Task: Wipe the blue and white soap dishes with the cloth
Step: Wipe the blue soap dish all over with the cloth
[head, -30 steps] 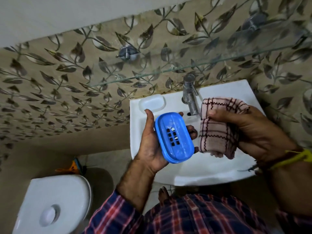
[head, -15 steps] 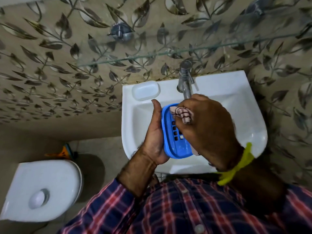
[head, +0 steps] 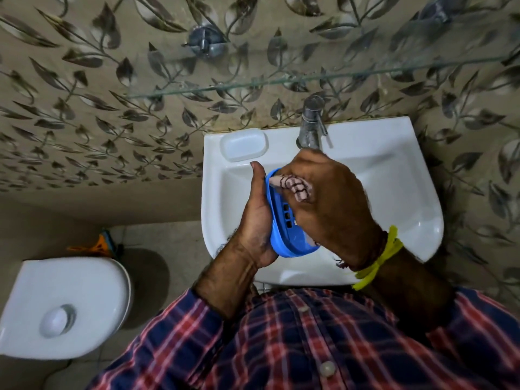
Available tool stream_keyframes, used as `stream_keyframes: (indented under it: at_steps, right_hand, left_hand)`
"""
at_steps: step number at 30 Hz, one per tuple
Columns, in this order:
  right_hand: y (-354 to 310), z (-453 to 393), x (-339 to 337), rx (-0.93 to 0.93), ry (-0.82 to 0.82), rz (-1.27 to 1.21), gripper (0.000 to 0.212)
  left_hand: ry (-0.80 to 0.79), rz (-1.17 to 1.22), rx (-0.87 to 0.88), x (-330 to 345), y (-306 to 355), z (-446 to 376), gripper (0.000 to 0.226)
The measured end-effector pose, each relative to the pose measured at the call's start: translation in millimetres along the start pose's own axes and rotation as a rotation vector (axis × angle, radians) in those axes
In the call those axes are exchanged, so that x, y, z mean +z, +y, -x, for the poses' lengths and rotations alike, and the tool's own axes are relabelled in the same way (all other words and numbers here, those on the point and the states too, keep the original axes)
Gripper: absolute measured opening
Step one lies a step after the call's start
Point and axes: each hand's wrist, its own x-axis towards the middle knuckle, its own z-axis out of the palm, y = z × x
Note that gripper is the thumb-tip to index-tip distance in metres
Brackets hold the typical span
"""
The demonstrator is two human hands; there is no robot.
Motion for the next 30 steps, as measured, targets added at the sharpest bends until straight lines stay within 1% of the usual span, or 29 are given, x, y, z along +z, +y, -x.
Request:
stream_keyframes:
  at_steps: [3,4,7,9,11,14,15,17,18,19,22,23,26,28,30]
  right_hand:
    - [-1.0,6.8,3.5,-0.025,-0.093,-0.013,0.013]
    - [-0.9,9.1,3.4,-0.009,-0.095,-0.004,0.015]
    - [-1.1,6.9,2.7,0.021,-0.014,-0.043,0.014]
    - [-3.2,9.3,3.8,0.004,-0.062,-0.018,0.013]
    - [-4.1,16.0,3.6,0.013,-0.102,0.023,0.016]
    - [-2.9,13.9,2.9,0.057,-0.005,-0.037,0.016]
    - [-3.2,13.1,4.0,0.060,-0.006,-0.067,0.013]
    - [-3.9,18.6,5.8,0.067,-0.086,-0.081,0.011]
    - [-5.0,23.3,6.2,0.075,-0.116,-0.062,0.013]
    - [-6.1,27.3,5.4,0.086,-0.115,-0.047,0.015]
    - [-5.5,18.9,3.1,0.106,-0.013,-0.052,0.015]
    - [-6.2,16.1,2.9,0.107,-0.029,-0.049,0.013]
    - [-8.1,23.9,2.2,0.113,-0.158,-0.018,0.010]
    - [-9.9,28.5,0.8,0.127,-0.137,-0.029,0.013]
    - [-8.9,24.7,1.6,0.104,-0.107,-0.016,0.011]
  left_hand:
    - [-0.017,0.000,-0.007,-0.2,4.4,3.7,0.094]
    - [-0.026,0.003,-0.013,0.4,3.9,4.9,0.093]
    - [-0.042,0.019,-0.021,2.2,3.8,4.0,0.090]
    - [-0.050,0.022,-0.015,2.5,6.6,3.4,0.093]
    - [-0.063,0.024,-0.024,3.7,5.8,5.5,0.094]
    - [-0.048,0.021,-0.044,5.7,3.2,5.3,0.094]
    - [-0.045,0.016,-0.036,6.0,4.8,4.8,0.094]
    - [-0.066,0.019,-0.022,6.8,9.5,5.5,0.093]
    - [-0.075,0.019,-0.022,6.8,9.7,5.9,0.093]
    - [-0.082,0.011,-0.026,7.7,9.1,6.8,0.094]
    - [-0.086,0.009,-0.036,11.9,9.9,4.9,0.097]
    - [-0.089,0.006,-0.031,13.2,12.3,4.3,0.098]
    - [-0.109,-0.008,-0.027,11.2,15.6,3.0,0.098]
    - [-0.094,-0.043,-0.016,10.8,16.4,3.1,0.098]
    - [-0.088,-0.036,-0.012,12.3,19.4,2.9,0.099]
